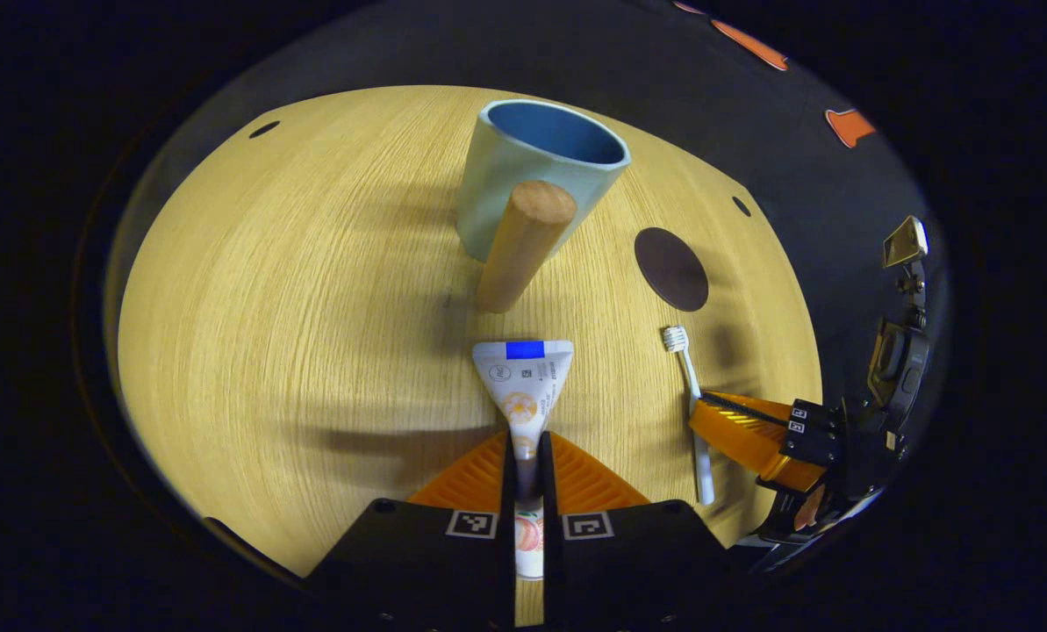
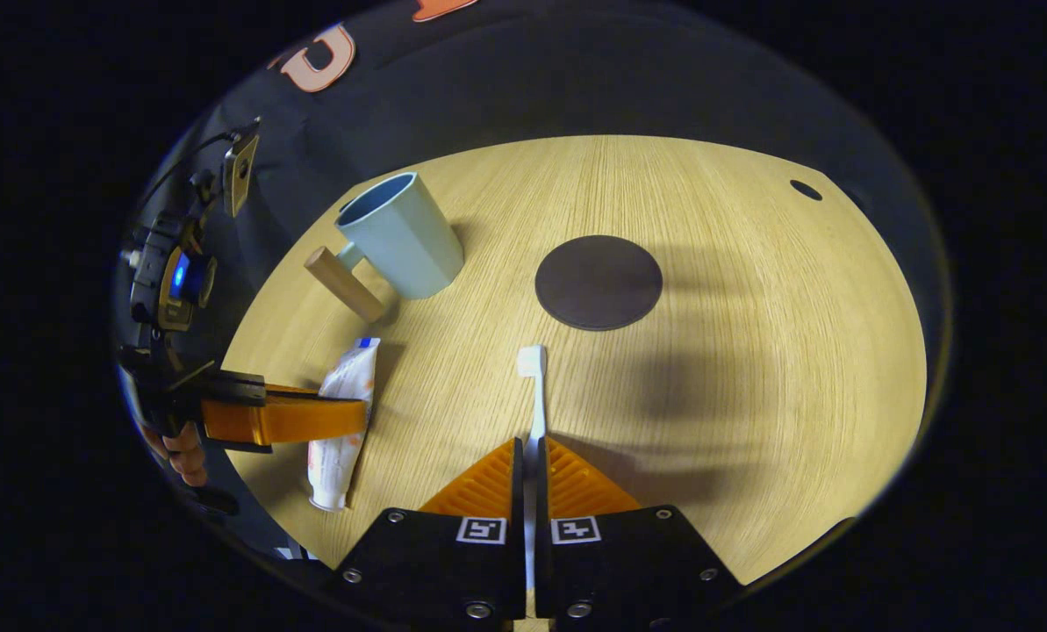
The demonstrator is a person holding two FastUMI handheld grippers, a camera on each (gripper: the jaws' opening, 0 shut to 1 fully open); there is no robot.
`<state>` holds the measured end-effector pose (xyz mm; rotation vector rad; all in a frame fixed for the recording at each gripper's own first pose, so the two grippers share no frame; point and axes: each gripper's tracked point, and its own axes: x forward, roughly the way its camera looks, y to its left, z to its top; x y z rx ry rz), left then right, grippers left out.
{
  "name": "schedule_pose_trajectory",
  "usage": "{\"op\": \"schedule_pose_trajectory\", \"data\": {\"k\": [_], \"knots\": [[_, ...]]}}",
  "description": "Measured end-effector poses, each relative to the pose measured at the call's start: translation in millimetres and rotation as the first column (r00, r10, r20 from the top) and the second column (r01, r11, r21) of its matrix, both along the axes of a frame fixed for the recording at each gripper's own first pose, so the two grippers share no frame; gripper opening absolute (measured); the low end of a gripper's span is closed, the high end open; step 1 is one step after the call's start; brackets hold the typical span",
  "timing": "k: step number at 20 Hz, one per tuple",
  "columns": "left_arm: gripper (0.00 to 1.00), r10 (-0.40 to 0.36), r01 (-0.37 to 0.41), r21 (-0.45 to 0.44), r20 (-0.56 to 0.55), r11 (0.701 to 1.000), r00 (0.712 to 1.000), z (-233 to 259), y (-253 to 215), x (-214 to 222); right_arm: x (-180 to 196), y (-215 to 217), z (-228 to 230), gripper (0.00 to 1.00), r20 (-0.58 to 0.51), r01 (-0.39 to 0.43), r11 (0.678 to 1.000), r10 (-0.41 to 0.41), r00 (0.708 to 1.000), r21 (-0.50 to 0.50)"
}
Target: Put the toothbrush and toothpaste on the desktop into the cup, then pick up the cup and place it on the coaster on the desktop.
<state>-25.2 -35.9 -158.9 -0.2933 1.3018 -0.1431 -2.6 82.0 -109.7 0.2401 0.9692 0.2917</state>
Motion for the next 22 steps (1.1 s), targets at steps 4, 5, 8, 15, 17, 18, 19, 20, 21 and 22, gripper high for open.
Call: {"op": "schedule_pose_trajectory", "data": {"k": [4, 5, 8, 15, 17, 18, 19, 20, 21, 22], "knots": [[0.12, -0.015, 0.017, -0.025, 0.096, 1.0, 0.995, 2.2, -2.8, 8.7, 4.8, -3.1, 25.8, 0.04, 0.12, -0.009, 0.999, 0.003, 0.993, 0.05], [0.12, -0.018, 0.021, -0.028, 0.119, 0.999, 0.993, 3.2, -2.9, 12.2, 6.0, -4.6, 33.7, 0.04, 0.154, -0.015, 0.998, 0.005, 0.988, 0.063], [0.09, -0.02, 0.032, -0.053, 0.21, 0.998, 0.977, 12.2, 0.4, 21.4, 5.0, -10.0, 48.3, 0.05, 0.232, -0.016, 0.999, 0.004, 0.973, 0.052], [0.09, -0.017, 0.056, -0.082, 0.418, 0.995, 0.908, 28.6, 8.4, 50.7, 11.1, -16.0, 67.5, 0.04, 0.36, -0.024, 0.998, 0.0, 0.933, 0.063], [0.09, -0.014, 0.061, -0.09, 0.455, 0.994, 0.89, 37.6, 8.5, 55.2, 14.0, -20.7, 76.5, 0.05, 0.4, -0.014, 0.999, -0.005, 0.917, 0.045], [0.09, -0.017, 0.071, -0.096, 0.477, 0.993, 0.879, 39.6, 5.5, 56.4, 11.8, -21.0, 80.8, 0.05, 0.415, -0.014, 0.999, -0.008, 0.91, 0.048], [0.09, -0.015, 0.074, -0.097, 0.501, 0.993, 0.865, 42.9, 5.8, 61.0, 13.0, -20.9, 85.5, 0.04, 0.43, -0.017, 0.998, -0.009, 0.903, 0.057], [0.09, -0.015, 0.076, -0.093, 0.528, 0.993, 0.849, 45.4, 6.4, 65.2, 14.1, -22.2, 91.3, 0.04, 0.449, -0.015, 0.998, -0.016, 0.893, 0.065], [0.09, -0.012, 0.074, -0.089, 0.556, 0.993, 0.831, 49.5, 7.9, 68.9, 14.9, -22.3, 96.6, 0.05, 0.466, -0.023, 0.997, -0.012, 0.884, 0.068], [0.09, -0.012, 0.076, -0.083, 0.589, 0.994, 0.808, 55.0, 8.2, 73.4, 17.1, -23.7, 101.2, 0.04, 0.486, -0.021, 0.998, -0.013, 0.874, 0.064]]}}
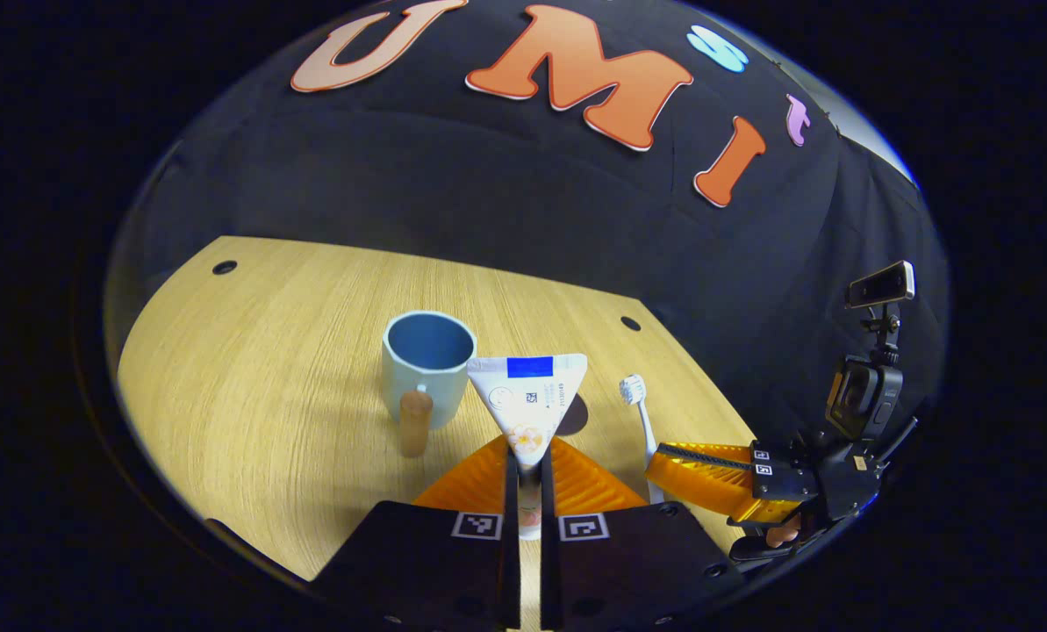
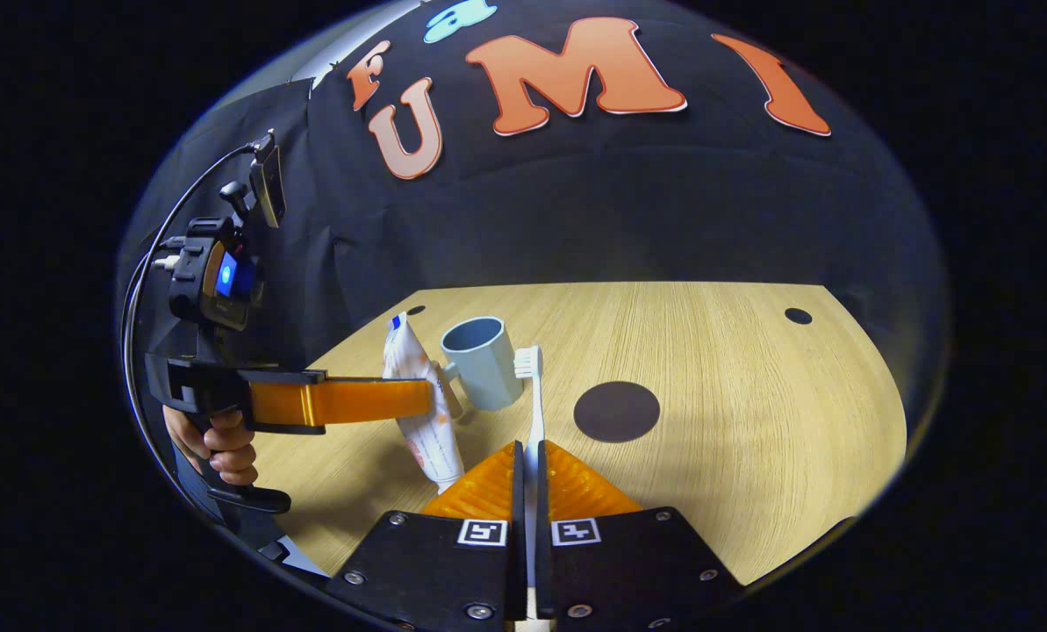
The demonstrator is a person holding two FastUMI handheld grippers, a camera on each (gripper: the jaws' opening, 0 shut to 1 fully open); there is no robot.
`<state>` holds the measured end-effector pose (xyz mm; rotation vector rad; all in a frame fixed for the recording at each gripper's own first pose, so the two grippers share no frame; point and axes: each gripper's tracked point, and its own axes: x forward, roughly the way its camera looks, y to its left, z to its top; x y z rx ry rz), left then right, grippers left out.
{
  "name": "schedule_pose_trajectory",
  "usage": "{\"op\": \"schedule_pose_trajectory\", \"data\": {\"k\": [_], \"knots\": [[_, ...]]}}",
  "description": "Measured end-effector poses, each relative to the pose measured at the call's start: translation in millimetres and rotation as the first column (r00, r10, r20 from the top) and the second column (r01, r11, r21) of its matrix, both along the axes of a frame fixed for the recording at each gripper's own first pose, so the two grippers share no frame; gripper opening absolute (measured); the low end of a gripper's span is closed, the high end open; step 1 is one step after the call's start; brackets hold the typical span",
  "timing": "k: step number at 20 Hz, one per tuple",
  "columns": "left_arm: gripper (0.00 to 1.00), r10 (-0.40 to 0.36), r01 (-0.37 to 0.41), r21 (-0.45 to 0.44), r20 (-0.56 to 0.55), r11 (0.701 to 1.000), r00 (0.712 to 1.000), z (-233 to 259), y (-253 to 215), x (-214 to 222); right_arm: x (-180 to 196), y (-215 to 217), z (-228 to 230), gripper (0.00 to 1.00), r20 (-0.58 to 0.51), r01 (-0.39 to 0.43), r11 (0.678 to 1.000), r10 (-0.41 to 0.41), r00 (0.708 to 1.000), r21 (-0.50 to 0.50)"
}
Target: Put the toothbrush and toothpaste on the desktop into the cup, then pick up the cup and place it on the coaster on the desktop.
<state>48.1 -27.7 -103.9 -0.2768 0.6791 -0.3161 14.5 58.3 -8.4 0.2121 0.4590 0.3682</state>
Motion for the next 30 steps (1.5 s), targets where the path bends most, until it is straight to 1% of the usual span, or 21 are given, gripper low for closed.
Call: {"op": "schedule_pose_trajectory", "data": {"k": [3, 6, 8, 11, 14, 16, 17, 18, 20, 26, 30], "knots": [[0.08, 0.017, -0.017, 0.004, 0.127, 1.0, 0.992, 24.8, 10.8, 9.2, 3.0, -5.7, 13.8, 0.04, 0.058, 0.018, 1.0, -0.017, 0.998, -0.019], [0.08, 0.037, -0.042, 0.019, 0.233, 0.999, 0.972, 49.3, 25.2, 17.7, 9.3, -7.9, 26.7, 0.04, 0.118, 0.032, 0.999, -0.03, 0.993, -0.019], [0.08, 0.062, -0.074, 0.031, 0.301, 0.997, 0.952, 61.6, 34.8, 24.6, 10.4, -10.2, 32.7, 0.04, 0.147, 0.042, 0.999, -0.04, 0.988, -0.009], [0.08, 0.102, -0.123, 0.033, 0.375, 0.992, 0.921, 79.9, 48.0, 32.6, 15.4, -10.2, 37.1, 0.04, 0.159, 0.051, 0.999, -0.052, 0.986, 0.009], [0.08, 0.138, -0.166, 0.026, 0.436, 0.986, 0.889, 91.1, 60.4, 44.3, 27.6, -10.8, 41.1, 0.04, 0.168, 0.058, 0.998, -0.06, 0.984, 0.021], [0.08, 0.166, -0.207, 0.034, 0.479, 0.978, 0.862, 94.9, 72.1, 54.9, 35.3, -9.4, 42.4, 0.04, 0.167, 0.058, 0.998, -0.064, 0.984, 0.038], [0.08, 0.182, -0.227, 0.034, 0.492, 0.973, 0.852, 97.6, 77.2, 60.0, 37.5, -8.4, 42.3, 0.04, 0.165, 0.056, 0.997, -0.062, 0.984, 0.044], [0.08, 0.192, -0.24, 0.035, 0.495, 0.97, 0.848, 96.5, 79.5, 62.1, 36.4, -8.6, 40.7, 0.04, 0.166, 0.058, 0.997, -0.065, 0.984, 0.046], [0.08, 0.206, -0.253, 0.031, 0.487, 0.967, 0.849, 92.0, 81.3, 64.0, 39.2, -9.7, 40.6, 0.04, 0.171, 0.061, 0.997, -0.069, 0.983, 0.052], [0.08, 0.23, -0.257, 0.016, 0.396, 0.966, 0.889, 62.9, 82.3, 62.4, 58.5, -11.8, 41.5, 0.04, 0.175, 0.073, 0.992, -0.09, 0.98, 0.101], [0.08, 0.223, -0.252, 0.032, 0.366, 0.967, 0.903, 50.6, 84.2, 64.5, 66.1, -9.9, 43.9, 0.04, 0.191, 0.076, 0.99, -0.097, 0.977, 0.116]]}}
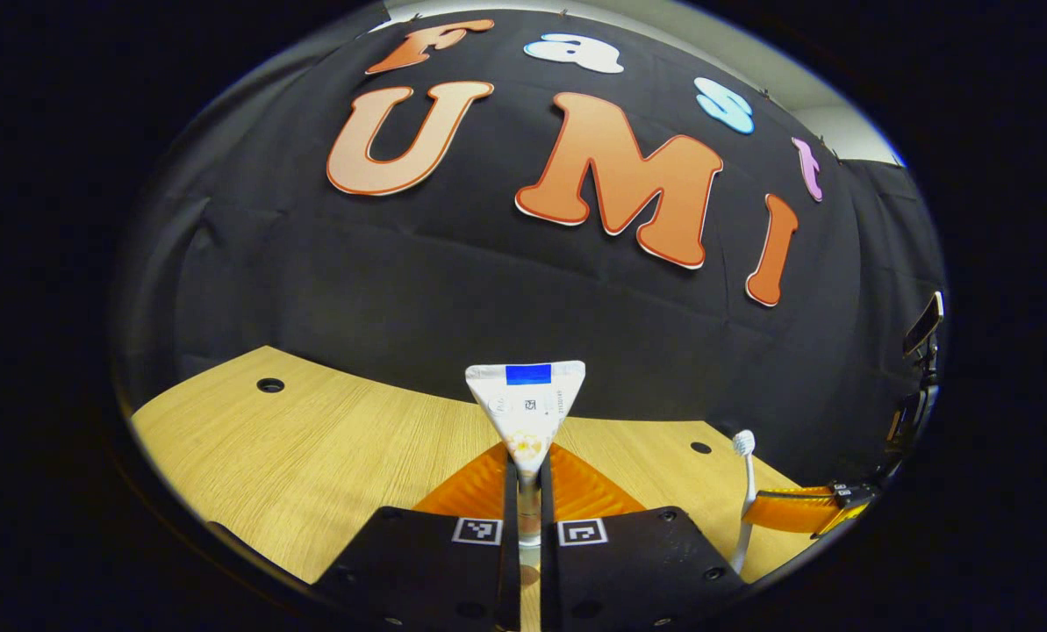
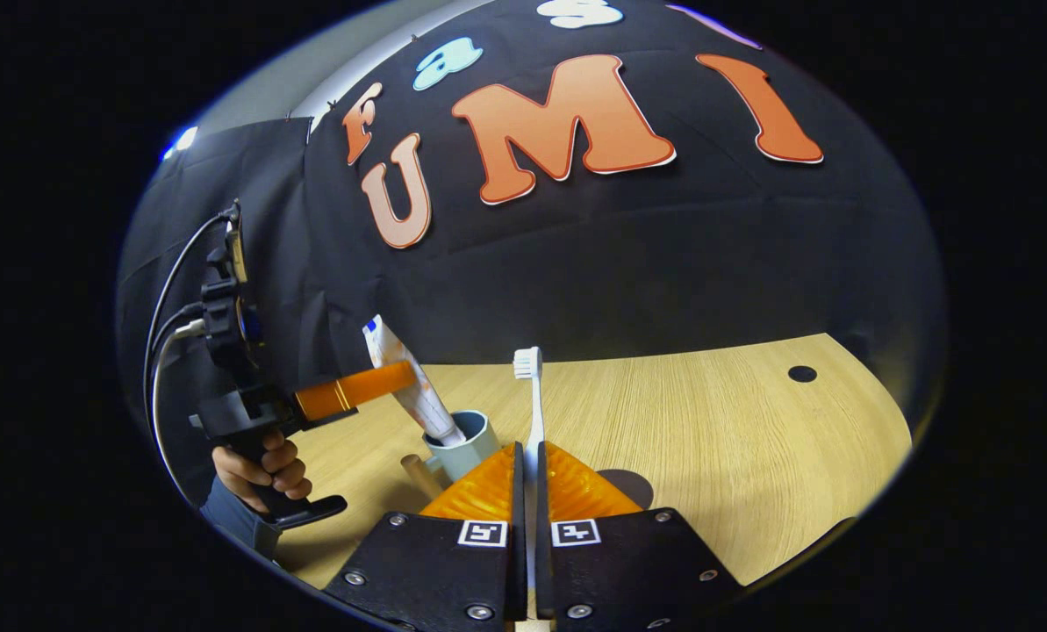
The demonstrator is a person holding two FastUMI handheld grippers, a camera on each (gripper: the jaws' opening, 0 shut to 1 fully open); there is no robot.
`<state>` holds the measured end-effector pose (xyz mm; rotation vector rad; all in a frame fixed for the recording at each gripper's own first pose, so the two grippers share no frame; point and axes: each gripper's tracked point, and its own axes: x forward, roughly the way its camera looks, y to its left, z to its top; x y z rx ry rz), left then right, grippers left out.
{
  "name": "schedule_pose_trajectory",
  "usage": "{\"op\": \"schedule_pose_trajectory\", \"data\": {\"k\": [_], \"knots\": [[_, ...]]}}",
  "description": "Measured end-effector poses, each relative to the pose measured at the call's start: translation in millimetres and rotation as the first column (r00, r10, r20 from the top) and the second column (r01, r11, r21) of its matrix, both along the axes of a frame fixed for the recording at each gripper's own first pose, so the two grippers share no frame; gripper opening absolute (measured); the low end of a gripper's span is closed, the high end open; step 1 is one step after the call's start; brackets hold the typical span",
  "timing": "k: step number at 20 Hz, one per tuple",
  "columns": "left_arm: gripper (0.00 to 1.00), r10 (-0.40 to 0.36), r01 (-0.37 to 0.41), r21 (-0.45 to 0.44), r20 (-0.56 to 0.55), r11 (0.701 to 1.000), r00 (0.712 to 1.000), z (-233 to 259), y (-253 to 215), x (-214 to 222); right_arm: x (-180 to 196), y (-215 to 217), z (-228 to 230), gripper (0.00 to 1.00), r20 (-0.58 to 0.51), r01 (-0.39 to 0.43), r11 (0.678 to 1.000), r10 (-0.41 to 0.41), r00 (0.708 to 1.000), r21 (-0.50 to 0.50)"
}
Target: Put the toothbrush and toothpaste on the desktop into the cup, then pick up the cup and place it on the coaster on the desktop.
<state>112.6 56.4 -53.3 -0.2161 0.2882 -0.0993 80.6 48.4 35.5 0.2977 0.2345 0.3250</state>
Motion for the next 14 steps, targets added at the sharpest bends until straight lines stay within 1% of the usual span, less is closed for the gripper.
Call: {"op": "schedule_pose_trajectory", "data": {"k": [2, 4, 7, 10, 14], "knots": [[0.08, -0.009, 0.01, 0.013, -0.028, 1.0, 1.0, -8.6, -0.8, -0.8, 4.7, 0.9, -0.3, 0.04, 0.013, 0.004, 1.0, -0.004, 1.0, -0.007], [0.08, -0.024, 0.025, 0.026, -0.059, 0.999, 0.998, -18.3, 0.1, -2.9, 7.6, 3.8, 3.5, 0.04, 0.028, 0.005, 1.0, -0.006, 1.0, 0.013], [0.09, -0.028, 0.034, 0.072, -0.091, 0.997, 0.995, -29.5, 3.3, -2.5, 12.1, 7.3, 5.0, 0.05, 0.038, 0.012, 0.999, -0.014, 0.999, 0.034], [0.09, -0.044, 0.059, 0.115, -0.128, 0.992, 0.991, -40.2, 3.2, -2.4, 15.4, 10.5, -1.9, 0.04, 0.024, 0.009, 0.999, -0.01, 1.0, 0.043], [0.09, -0.027, 0.051, 0.151, -0.157, 0.987, 0.987, -50.9, 6.4, -3.2, 18.2, 13.6, 3.3, 0.04, 0.041, 0.012, 0.998, -0.014, 0.999, 0.056]]}}
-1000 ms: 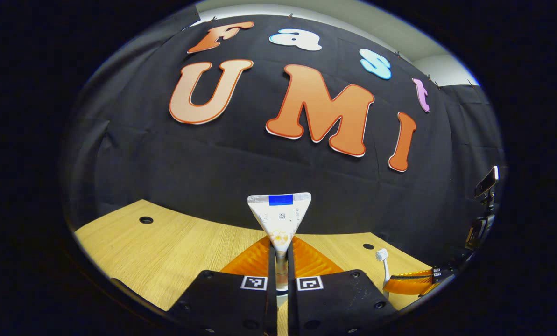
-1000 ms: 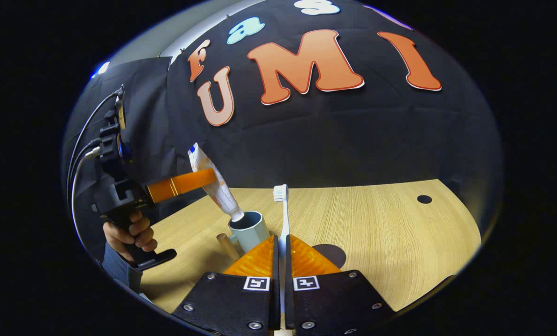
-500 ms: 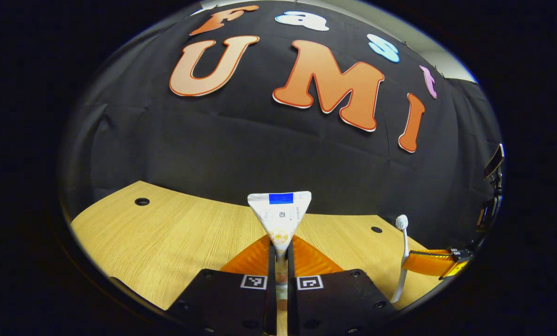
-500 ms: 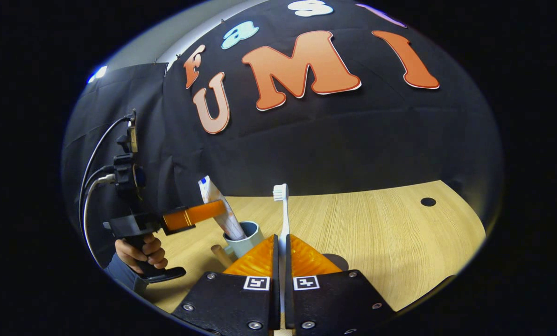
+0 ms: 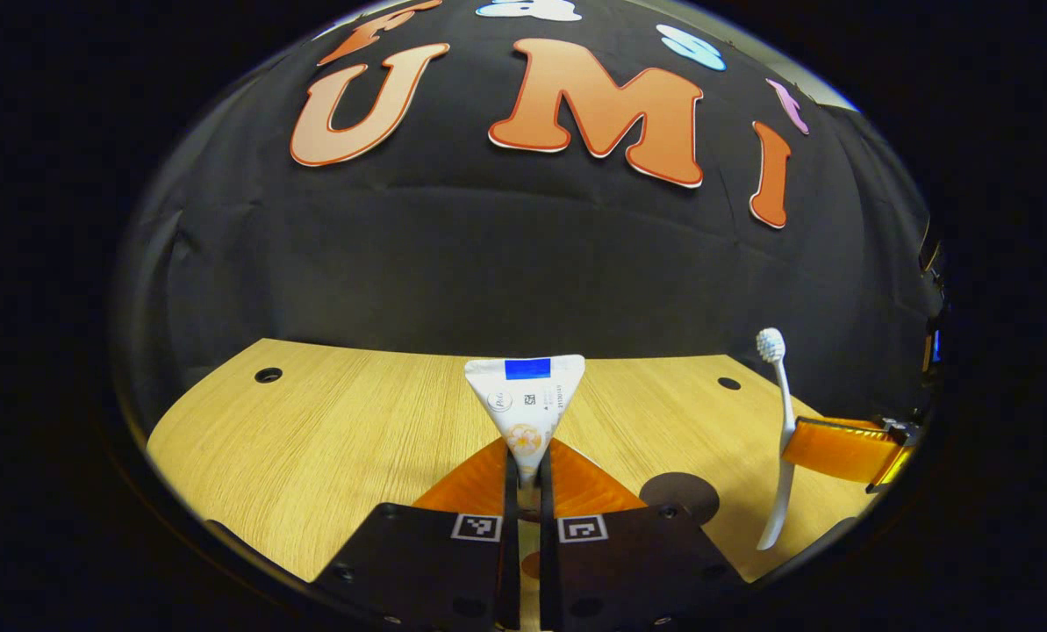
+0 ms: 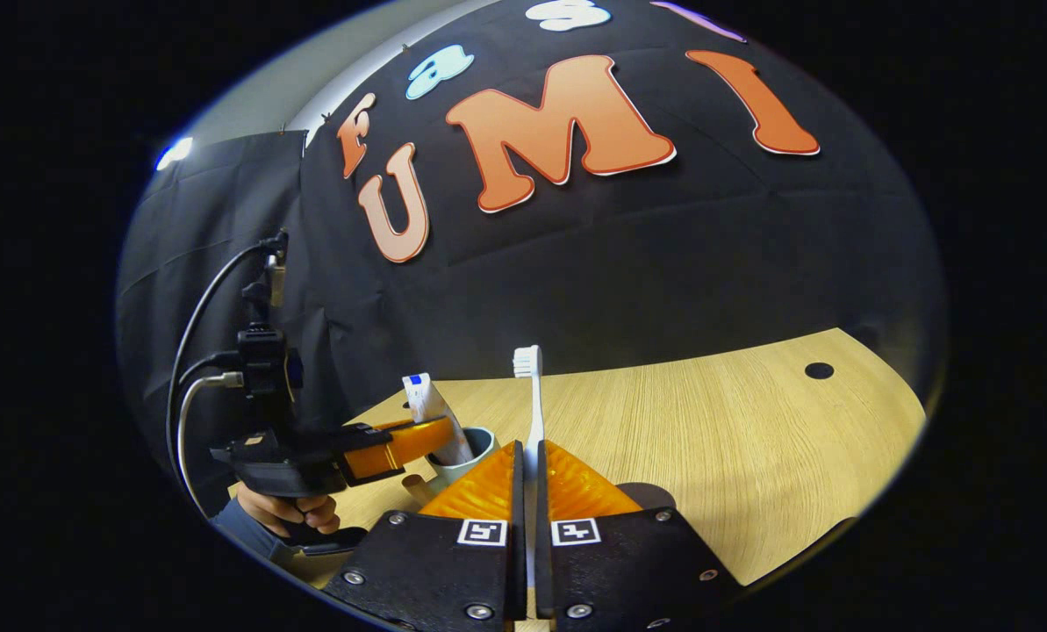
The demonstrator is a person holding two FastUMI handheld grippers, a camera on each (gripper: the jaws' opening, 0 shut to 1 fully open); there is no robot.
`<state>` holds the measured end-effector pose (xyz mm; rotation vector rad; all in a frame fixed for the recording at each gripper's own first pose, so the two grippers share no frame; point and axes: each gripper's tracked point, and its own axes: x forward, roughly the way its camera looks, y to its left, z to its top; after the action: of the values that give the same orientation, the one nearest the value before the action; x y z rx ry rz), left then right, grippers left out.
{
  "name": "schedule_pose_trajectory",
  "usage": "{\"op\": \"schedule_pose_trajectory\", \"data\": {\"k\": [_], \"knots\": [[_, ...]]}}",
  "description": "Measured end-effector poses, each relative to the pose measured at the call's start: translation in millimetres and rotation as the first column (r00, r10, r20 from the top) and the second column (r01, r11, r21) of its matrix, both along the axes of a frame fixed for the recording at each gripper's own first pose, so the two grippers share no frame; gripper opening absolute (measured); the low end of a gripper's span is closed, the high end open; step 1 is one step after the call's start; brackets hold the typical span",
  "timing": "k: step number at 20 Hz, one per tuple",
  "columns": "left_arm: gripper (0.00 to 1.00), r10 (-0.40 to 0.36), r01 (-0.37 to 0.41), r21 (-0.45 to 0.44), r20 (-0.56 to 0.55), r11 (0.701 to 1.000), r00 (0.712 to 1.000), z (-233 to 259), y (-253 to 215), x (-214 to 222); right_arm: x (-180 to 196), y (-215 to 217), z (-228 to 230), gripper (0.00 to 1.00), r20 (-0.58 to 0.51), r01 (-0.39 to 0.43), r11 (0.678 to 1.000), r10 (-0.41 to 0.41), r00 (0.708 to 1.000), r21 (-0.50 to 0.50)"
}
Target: Put the toothbrush and toothpaste on the desktop into the cup, then pick up the cup and place it on the coaster on the desktop.
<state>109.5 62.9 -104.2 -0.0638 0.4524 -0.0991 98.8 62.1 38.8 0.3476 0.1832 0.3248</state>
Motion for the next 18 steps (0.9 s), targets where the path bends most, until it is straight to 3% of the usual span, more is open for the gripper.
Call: {"op": "schedule_pose_trajectory", "data": {"k": [3, 4, 5, 11, 14, 18], "knots": [[0.12, -0.026, 0.026, 0.001, -0.026, 1.0, 0.999, -5.1, -4.8, -4.0, 4.5, -2.4, 5.7, 0.04, 0.018, 0.02, 1.0, -0.021, 1.0, 0.017], [0.26, -0.031, 0.031, -0.001, -0.001, 1.0, 1.0, -1.1, -6.2, -2.5, 7.0, -3.4, 8.4, 0.04, 0.029, 0.03, 0.999, -0.031, 0.999, 0.025], [0.23, -0.033, 0.033, 0.0, 0.015, 0.999, 0.999, 1.9, -7.0, -1.0, 9.4, -3.6, 12.6, 0.04, 0.043, 0.037, 0.999, -0.039, 0.998, 0.035], [0.36, -0.006, 0.009, -0.042, 0.059, 0.999, 0.998, 11.6, -0.2, -9.4, 21.0, 2.5, 43.9, 0.04, 0.142, 0.05, 0.992, -0.067, 0.988, 0.117], [0.56, 0.008, 0.012, -0.148, 0.135, 0.989, 0.991, 29.7, -2.9, -13.0, 25.0, 9.7, 54.6, 0.04, 0.196, 0.049, 0.99, -0.075, 0.978, 0.136], [0.8, 0.061, -0.024, -0.144, 0.26, 0.989, 0.964, 58.8, 18.9, -19.3, 30.8, 22.9, 69.3, 0.04, 0.275, 0.04, 0.989, -0.079, 0.958, 0.145]]}}
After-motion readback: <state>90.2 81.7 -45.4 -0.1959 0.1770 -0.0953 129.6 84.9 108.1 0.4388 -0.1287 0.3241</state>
